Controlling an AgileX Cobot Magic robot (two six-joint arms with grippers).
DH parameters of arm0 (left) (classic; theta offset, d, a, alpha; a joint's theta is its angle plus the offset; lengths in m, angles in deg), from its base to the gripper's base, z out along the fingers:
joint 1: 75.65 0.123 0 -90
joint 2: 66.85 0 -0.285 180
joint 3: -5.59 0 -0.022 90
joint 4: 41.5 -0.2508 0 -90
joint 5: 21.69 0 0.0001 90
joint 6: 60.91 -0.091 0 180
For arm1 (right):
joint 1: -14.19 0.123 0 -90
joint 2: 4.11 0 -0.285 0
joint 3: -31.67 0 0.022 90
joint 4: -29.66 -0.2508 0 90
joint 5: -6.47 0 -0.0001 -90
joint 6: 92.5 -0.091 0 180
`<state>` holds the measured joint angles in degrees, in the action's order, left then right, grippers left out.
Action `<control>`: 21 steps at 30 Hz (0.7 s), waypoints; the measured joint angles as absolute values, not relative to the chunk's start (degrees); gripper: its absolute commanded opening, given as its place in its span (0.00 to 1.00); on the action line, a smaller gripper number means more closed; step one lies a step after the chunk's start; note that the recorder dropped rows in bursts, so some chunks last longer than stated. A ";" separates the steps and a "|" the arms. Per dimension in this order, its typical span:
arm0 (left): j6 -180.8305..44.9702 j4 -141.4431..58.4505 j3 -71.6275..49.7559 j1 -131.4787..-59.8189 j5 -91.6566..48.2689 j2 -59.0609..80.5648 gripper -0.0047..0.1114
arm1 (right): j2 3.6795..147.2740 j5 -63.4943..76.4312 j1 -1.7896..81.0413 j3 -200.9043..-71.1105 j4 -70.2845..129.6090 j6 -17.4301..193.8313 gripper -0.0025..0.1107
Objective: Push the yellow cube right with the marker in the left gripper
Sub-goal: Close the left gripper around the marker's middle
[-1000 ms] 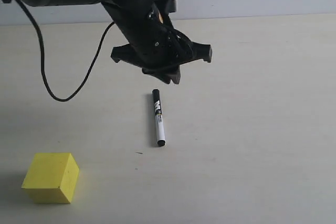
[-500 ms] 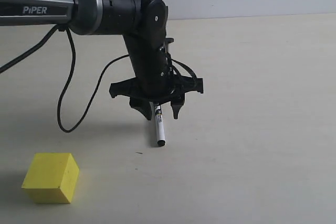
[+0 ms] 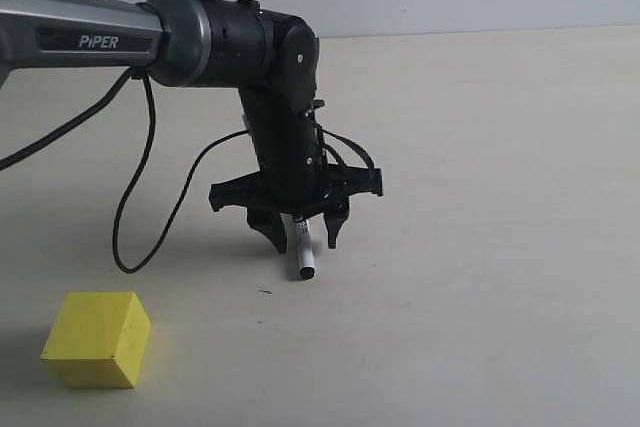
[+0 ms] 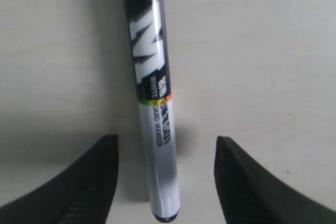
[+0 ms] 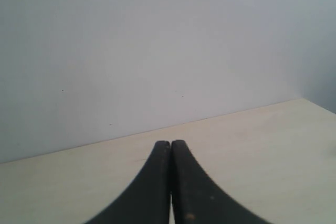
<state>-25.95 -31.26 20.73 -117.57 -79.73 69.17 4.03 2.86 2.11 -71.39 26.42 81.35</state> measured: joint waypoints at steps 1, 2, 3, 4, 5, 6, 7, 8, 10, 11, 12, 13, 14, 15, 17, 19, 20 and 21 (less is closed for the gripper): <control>-25.85 -31.26 20.73 -117.57 -79.82 69.40 0.50 | 4.03 2.86 2.11 -71.39 26.42 81.35 0.02; -25.73 -31.26 20.73 -117.57 -79.82 69.51 0.50 | 4.03 2.86 2.11 -71.39 26.42 81.35 0.02; -25.61 -31.26 20.73 -117.57 -79.82 69.51 0.50 | 4.03 2.86 2.11 -71.39 26.42 81.35 0.02; -25.51 -31.26 20.73 -117.57 -79.82 69.51 0.50 | 4.03 2.86 2.11 -71.39 26.42 81.35 0.02; -25.36 -31.26 20.73 -117.57 -79.82 69.51 0.50 | 4.03 2.86 2.11 -71.39 26.42 81.35 0.02; -25.36 -31.26 20.73 -117.57 -79.82 69.51 0.50 | 4.03 2.86 2.11 -71.39 26.42 81.35 0.02; -25.25 -31.39 20.73 -117.57 -79.82 69.51 0.50 | 4.03 2.86 2.11 -71.39 26.42 81.35 0.02; -25.10 -31.39 20.73 -117.57 -79.82 69.51 0.50 | 4.03 2.86 2.11 -71.39 26.42 81.35 0.02; -25.10 -31.39 20.73 -117.57 -79.82 69.51 0.49 | 4.03 2.86 2.11 -71.39 26.42 81.35 0.02; -25.10 -31.49 20.73 -117.57 -79.82 69.51 0.48 | 4.03 2.86 2.11 -71.39 26.42 81.35 0.02; -25.10 -31.50 20.73 -117.57 -79.82 69.51 0.48 | 4.03 2.86 2.11 -71.39 26.42 81.35 0.02; -25.10 -31.58 20.73 -117.57 -79.82 69.64 0.47 | 4.03 2.86 2.11 -71.39 26.42 81.35 0.02; -25.10 -31.58 20.73 -117.57 -79.82 69.73 0.47 | 4.03 2.86 2.11 -71.39 26.42 81.35 0.02; -25.10 -31.63 20.73 -117.57 -79.82 69.86 0.47 | 4.03 2.86 2.11 -71.39 26.42 81.35 0.02; -25.10 -31.73 20.73 -117.57 -79.82 69.86 0.47 | 4.03 2.86 2.11 -71.39 26.42 81.35 0.02; -25.10 -31.73 20.73 -117.57 -79.82 69.86 0.47 | 4.03 2.86 2.11 -71.39 26.42 81.35 0.02; -25.10 -31.73 20.73 -117.57 -79.82 69.86 0.46 | 4.03 2.86 2.11 -71.39 26.42 81.35 0.02; -25.10 -31.73 20.73 -117.57 -79.71 69.86 0.45 | 4.03 2.86 2.11 -71.39 26.42 81.35 0.02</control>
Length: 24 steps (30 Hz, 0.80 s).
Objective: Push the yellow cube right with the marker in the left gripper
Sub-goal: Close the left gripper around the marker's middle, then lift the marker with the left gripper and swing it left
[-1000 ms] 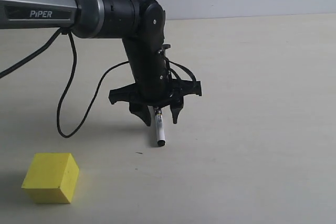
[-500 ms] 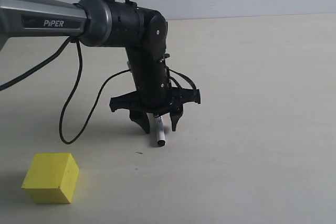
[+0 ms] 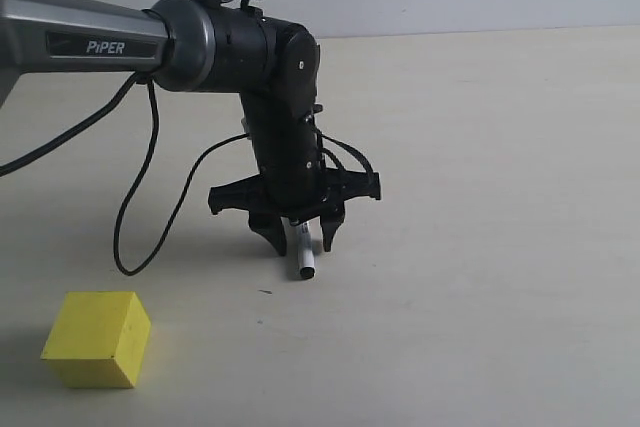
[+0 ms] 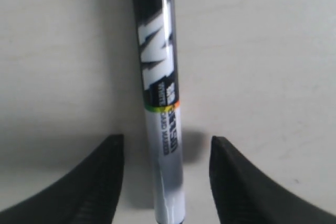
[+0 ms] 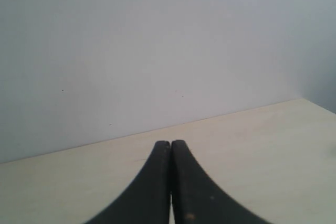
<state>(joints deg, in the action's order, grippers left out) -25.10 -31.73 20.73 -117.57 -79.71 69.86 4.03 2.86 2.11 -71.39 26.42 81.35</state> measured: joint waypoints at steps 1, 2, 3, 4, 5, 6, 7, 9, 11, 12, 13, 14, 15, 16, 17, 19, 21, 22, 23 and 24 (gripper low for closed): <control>-25.10 -31.87 20.73 -117.57 -79.71 69.86 0.43 | 4.03 2.86 2.11 -71.39 26.42 81.35 0.02; -25.10 -31.87 20.73 -117.57 -79.71 69.98 0.41 | 4.03 2.86 2.11 -71.39 26.42 81.35 0.02; -24.93 -32.01 20.73 -117.57 -79.71 69.98 0.37 | 4.03 2.86 2.11 -71.39 26.42 81.35 0.02; -24.93 -32.01 20.73 -117.57 -79.71 69.98 0.35 | 4.03 2.86 2.11 -71.39 26.42 81.35 0.02; -24.93 -32.01 20.73 -117.57 -79.81 69.98 0.31 | 4.03 2.86 2.11 -71.39 26.42 81.35 0.02; -24.93 -32.01 20.73 -117.57 -79.81 69.98 0.26 | 4.03 2.86 2.11 -71.39 26.42 81.35 0.02; -24.93 -32.01 20.73 -117.57 -79.81 69.98 0.20 | 4.03 2.86 2.11 -71.39 26.42 81.35 0.02; -25.26 -32.05 20.73 -117.57 -79.81 70.01 0.08 | 4.03 2.86 2.11 -71.39 26.42 81.35 0.02; -26.55 -32.05 20.73 -117.57 -79.81 70.01 0.04 | 4.03 2.86 2.11 -71.39 26.42 81.35 0.02; -27.76 -32.05 20.73 -117.57 -79.71 70.01 0.04 | 4.03 2.86 2.11 -71.39 26.42 81.35 0.02; -29.34 -32.05 20.73 -117.57 -79.71 70.01 0.04 | 4.03 2.86 2.11 -71.39 26.42 81.35 0.02; -31.42 -32.05 20.73 -117.57 -79.71 70.01 0.04 | 4.03 2.86 2.11 -71.39 26.42 81.35 0.02; -33.40 -32.05 20.73 -117.57 -79.71 70.01 0.04 | 4.03 2.86 2.11 -71.39 26.42 81.35 0.02; -35.95 -32.05 20.73 -117.57 -79.71 69.77 0.04 | 4.03 2.86 2.11 -71.39 26.42 81.35 0.02; -38.63 -31.81 20.73 -117.57 -79.71 69.33 0.04 | 4.03 2.86 2.11 -71.39 26.42 81.35 0.02; -43.78 -31.54 21.35 -117.57 -79.71 67.84 0.04 | 4.03 2.86 2.11 -71.39 26.42 81.35 0.02; -48.86 -31.29 22.59 -117.57 -79.71 65.48 0.04 | 4.03 2.86 2.11 -71.39 26.42 81.35 0.02; -52.25 -31.16 23.35 -117.57 -79.71 63.72 0.04 | 4.03 2.86 2.11 -71.39 26.42 81.35 0.02; -55.15 -31.04 24.07 -117.57 -79.95 61.68 0.04 | 4.03 2.86 2.11 -71.39 26.42 81.35 0.02; -57.56 -31.05 24.62 -117.57 -80.31 59.83 0.04 | 4.03 2.86 2.11 -71.39 26.42 81.35 0.02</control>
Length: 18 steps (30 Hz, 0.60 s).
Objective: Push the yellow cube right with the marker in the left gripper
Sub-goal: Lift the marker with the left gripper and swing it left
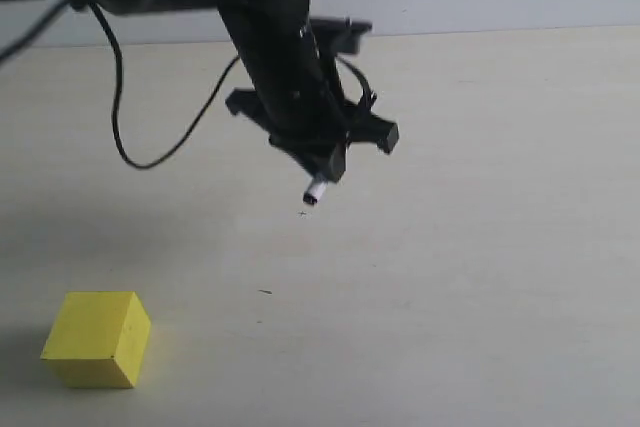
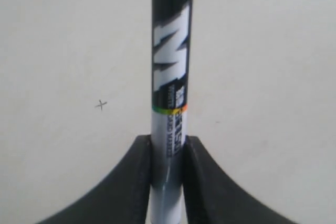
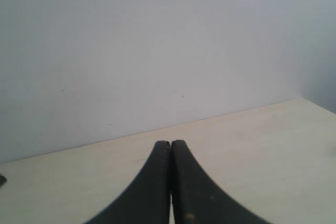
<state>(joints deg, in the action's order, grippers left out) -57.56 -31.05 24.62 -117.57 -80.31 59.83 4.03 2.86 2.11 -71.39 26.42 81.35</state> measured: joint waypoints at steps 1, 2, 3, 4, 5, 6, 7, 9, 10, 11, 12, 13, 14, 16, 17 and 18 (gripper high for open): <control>-60.91 -31.05 25.06 -117.57 -81.28 57.42 0.04 | 4.03 2.86 2.11 -71.39 26.42 81.35 0.02; -64.03 -31.18 25.36 -117.57 -82.78 54.91 0.04 | 4.03 2.86 2.11 -71.39 26.42 81.35 0.02; -66.64 -31.56 25.49 -117.57 -84.43 52.44 0.04 | 4.03 2.86 2.11 -71.39 26.42 81.35 0.02; -69.89 -32.88 25.46 -117.57 -87.30 50.06 0.04 | 4.03 2.86 2.11 -71.39 26.42 81.35 0.02; -71.31 -34.40 25.46 -117.57 -88.70 47.90 0.04 | 4.03 2.86 2.11 -71.39 26.42 81.35 0.02; -72.22 -36.19 25.46 -117.57 -89.77 46.21 0.04 | 4.03 2.74 2.11 -71.39 26.42 81.35 0.02; -72.94 -38.96 25.23 -117.57 -90.28 43.80 0.04 | 4.03 2.74 2.11 -71.39 26.42 81.35 0.02; -74.54 -42.43 24.41 -117.57 -90.69 40.64 0.04 | 4.03 2.74 2.11 -71.39 26.42 81.35 0.02; -76.13 -44.23 23.54 -117.57 -90.77 38.56 0.04 | 4.03 2.74 2.11 -71.39 26.42 81.35 0.02; -78.15 -45.85 22.30 -117.44 -90.82 36.39 0.04 | 4.03 2.74 2.11 -71.39 26.42 81.35 0.02; -79.94 -47.23 21.05 -117.31 -90.82 34.56 0.04 | 4.03 2.74 2.11 -71.39 26.42 81.35 0.02; -82.95 -48.14 18.71 -116.97 -90.82 31.77 0.04 | 4.03 2.74 2.11 -71.39 26.42 81.35 0.02; -85.03 -48.70 16.87 -116.52 -90.82 29.82 0.04 | 4.03 2.74 2.11 -71.39 26.42 81.35 0.02; -89.67 -49.42 11.59 -114.55 -90.92 24.87 0.04 | 4.03 2.74 2.11 -71.39 26.42 81.35 0.02; -91.39 -49.76 9.24 -112.99 -91.04 22.43 0.04 | 4.03 2.74 2.11 -71.39 26.42 81.35 0.02; -93.28 -50.38 6.16 -111.07 -91.04 20.06 0.04 | 4.03 2.74 2.11 -71.39 26.42 81.35 0.02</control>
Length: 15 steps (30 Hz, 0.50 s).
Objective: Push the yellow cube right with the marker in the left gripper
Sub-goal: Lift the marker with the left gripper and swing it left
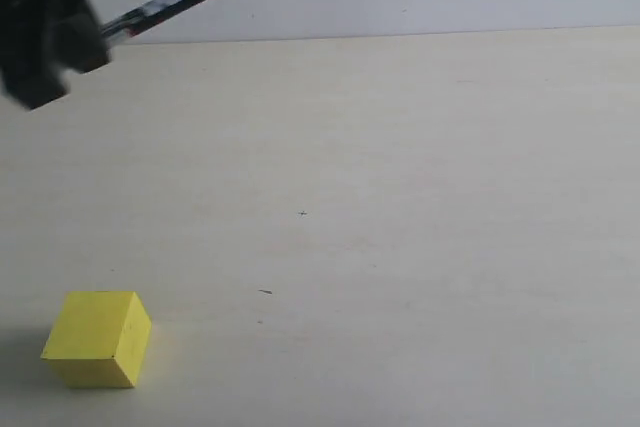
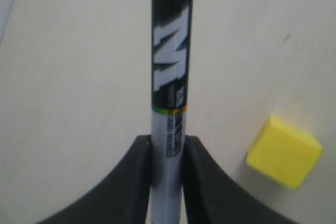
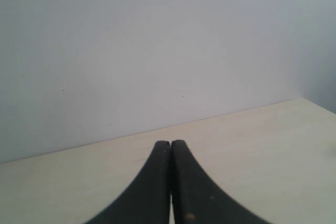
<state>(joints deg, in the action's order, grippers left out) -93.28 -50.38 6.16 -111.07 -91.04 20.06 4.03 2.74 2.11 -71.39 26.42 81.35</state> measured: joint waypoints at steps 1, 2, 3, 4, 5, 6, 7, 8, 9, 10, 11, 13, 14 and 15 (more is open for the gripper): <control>-94.60 -51.36 2.97 -108.89 -91.04 17.95 0.04 | 4.03 2.74 2.11 -71.39 26.42 81.35 0.02; -95.21 -52.52 0.38 -106.98 -91.42 16.48 0.04 | 4.03 2.74 2.11 -71.39 26.42 81.35 0.02; -95.16 -53.92 -2.80 -104.56 -91.55 14.95 0.04 | 4.03 2.74 2.11 -71.39 26.42 81.35 0.02; -95.28 -55.06 -5.75 -102.22 -91.78 13.85 0.04 | 4.03 2.74 2.11 -71.39 26.42 81.35 0.02; -96.54 -56.35 -10.46 -98.80 -92.03 12.92 0.04 | 4.03 2.74 2.11 -71.39 26.42 81.35 0.02; -97.70 -56.45 -12.29 -97.37 -92.03 12.75 0.04 | 4.03 2.74 2.11 -71.39 26.42 81.35 0.02; -100.17 -56.45 -14.51 -95.67 -91.42 12.75 0.04 | 4.03 2.74 2.11 -71.39 26.42 81.35 0.02; -103.44 -56.45 -16.61 -94.17 -90.71 12.75 0.04 | 4.03 2.74 2.11 -71.39 26.42 81.35 0.02; -108.51 -56.45 -19.22 -92.12 -90.60 12.75 0.04 | 4.03 2.74 2.11 -71.39 26.42 81.35 0.02; -111.19 -56.50 -20.61 -91.15 -90.60 12.65 0.04 | 4.03 2.74 2.11 -71.39 26.42 81.35 0.02; -115.71 -56.50 -23.28 -89.68 -90.01 12.53 0.04 | 4.03 2.74 2.11 -71.39 26.42 81.35 0.02; -118.76 -56.50 -26.14 -88.23 -87.05 12.30 0.04 | 4.03 2.74 2.11 -71.39 26.42 81.35 0.02; -119.35 -56.59 -27.33 -87.76 -85.10 12.30 0.04 | 4.03 2.74 2.11 -71.39 26.42 81.35 0.02; -119.46 -56.70 -28.46 -87.29 -83.10 12.30 0.04 | 4.03 2.74 2.11 -71.39 26.42 81.35 0.02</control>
